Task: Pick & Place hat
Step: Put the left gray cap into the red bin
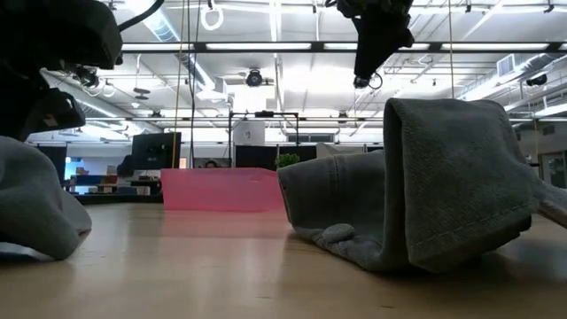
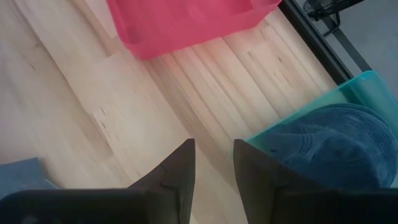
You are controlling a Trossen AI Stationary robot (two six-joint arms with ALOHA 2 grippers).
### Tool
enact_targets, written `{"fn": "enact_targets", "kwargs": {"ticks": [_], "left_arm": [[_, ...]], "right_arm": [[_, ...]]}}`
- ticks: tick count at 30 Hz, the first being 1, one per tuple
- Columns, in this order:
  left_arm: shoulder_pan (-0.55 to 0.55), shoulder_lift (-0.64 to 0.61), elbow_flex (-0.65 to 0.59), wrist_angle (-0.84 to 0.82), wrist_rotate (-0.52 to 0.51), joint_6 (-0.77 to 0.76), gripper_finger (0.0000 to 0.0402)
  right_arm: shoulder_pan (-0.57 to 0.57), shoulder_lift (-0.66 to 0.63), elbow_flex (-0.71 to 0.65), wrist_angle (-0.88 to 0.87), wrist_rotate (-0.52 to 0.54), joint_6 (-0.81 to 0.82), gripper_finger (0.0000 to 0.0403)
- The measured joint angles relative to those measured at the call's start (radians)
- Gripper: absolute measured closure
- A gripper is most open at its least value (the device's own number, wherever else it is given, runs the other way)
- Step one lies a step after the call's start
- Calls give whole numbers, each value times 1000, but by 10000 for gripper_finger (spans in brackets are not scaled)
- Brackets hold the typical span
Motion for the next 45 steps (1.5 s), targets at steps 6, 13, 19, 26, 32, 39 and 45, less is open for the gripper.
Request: {"fn": "enact_targets", "kwargs": {"ticks": [6, 13, 19, 26, 32, 39, 45], "left_arm": [[-42, 49, 0, 6, -8, 147, 236], [-51, 64, 1, -3, -43, 181, 271], [-14, 61, 0, -19, -38, 181, 385], [68, -30, 121, -211, -72, 363, 396], [105, -94, 342, -450, -389, 1016, 396], [303, -110, 440, -423, -589, 1444, 396], [595, -95, 437, -349, -530, 1619, 397]], "right_arm": [[0, 0, 0, 1, 0, 0, 291], [0, 0, 0, 7, 0, 0, 291], [0, 0, 0, 17, 0, 0, 291], [0, 0, 0, 21, 0, 0, 291], [0, 0, 0, 24, 0, 0, 291], [0, 0, 0, 25, 0, 0, 291], [0, 0, 0, 25, 0, -1, 291]]}}
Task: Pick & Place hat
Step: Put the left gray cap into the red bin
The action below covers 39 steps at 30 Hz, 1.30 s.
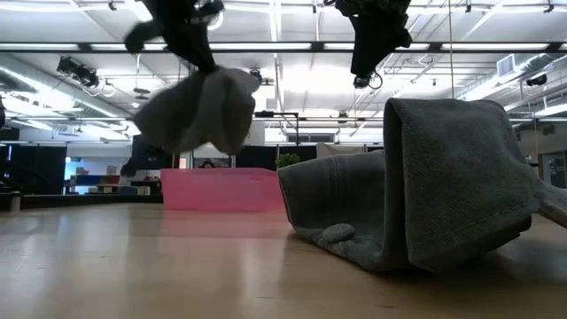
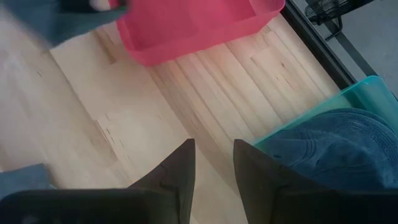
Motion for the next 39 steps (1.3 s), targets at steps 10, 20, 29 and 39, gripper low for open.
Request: {"fn": "enact_targets", "kwargs": {"ticks": [10, 20, 29, 39], "left_arm": [[425, 23, -121, 356, 358, 304, 398], [601, 179, -132, 392, 625, 301, 398], [586, 316, -132, 406, 634, 106, 356], [588, 382, -132, 518, 496, -33, 274]], "right_arm": [[0, 0, 0, 4, 8, -56, 291], [0, 0, 0, 11, 34, -80, 291], [0, 0, 0, 13, 35, -86, 291], [0, 0, 0, 14, 34, -86, 291]]}}
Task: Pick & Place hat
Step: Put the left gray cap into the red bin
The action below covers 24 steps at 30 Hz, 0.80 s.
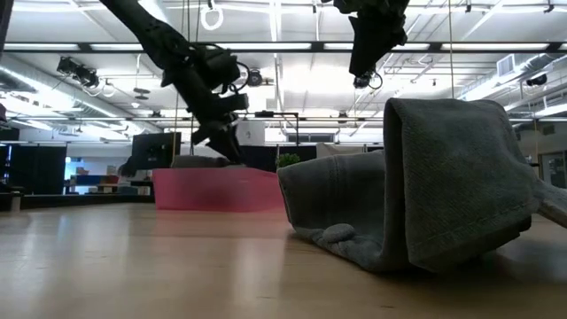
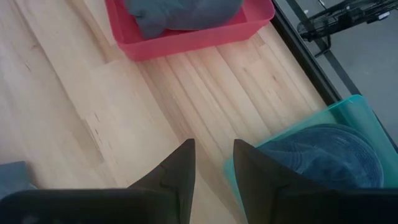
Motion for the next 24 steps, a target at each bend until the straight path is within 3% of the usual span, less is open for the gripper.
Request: {"fn": "enact_targets", "kwargs": {"ticks": [6, 15, 21, 24], "left_arm": [[-33, -77, 0, -7, -82, -50, 228], [-94, -361, 1, -148, -95, -178, 233], [-43, -426, 0, -347, -125, -463, 236], [-25, -401, -50, -295, -132, -544, 245]], "right_arm": [[2, 0, 0, 0, -8, 8, 291], [70, 0, 0, -6, -17, 81, 291], [150, 0, 0, -29, -63, 164, 291], [187, 0, 0, -19, -63, 172, 291]]}}
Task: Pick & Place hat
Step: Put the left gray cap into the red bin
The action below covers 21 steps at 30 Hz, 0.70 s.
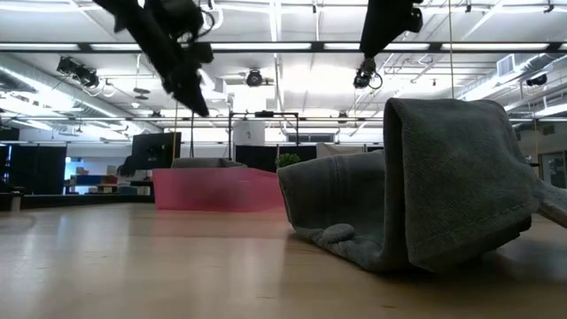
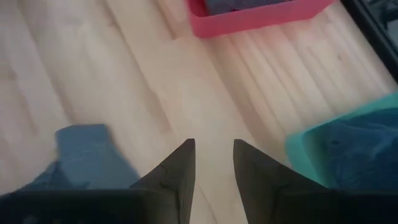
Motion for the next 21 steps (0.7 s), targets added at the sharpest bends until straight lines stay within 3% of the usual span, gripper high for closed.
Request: {"fn": "enact_targets", "kwargs": {"ticks": [3, 7, 13, 19, 21], "left_arm": [[5, 43, -76, 67, -11, -25, 257], [8, 92, -136, 89, -107, -62, 270], [7, 148, -168, 103, -173, -127, 297], [0, 166, -169, 128, -30, -83, 387], [0, 166, -169, 149, 18, -67, 393]], "right_arm": [[29, 0, 0, 2, 9, 21, 291], [55, 0, 0, 3, 10, 41, 291], [66, 0, 0, 4, 14, 46, 291], [65, 0, 0, 4, 37, 46, 291], [65, 0, 0, 4, 37, 42, 291]]}}
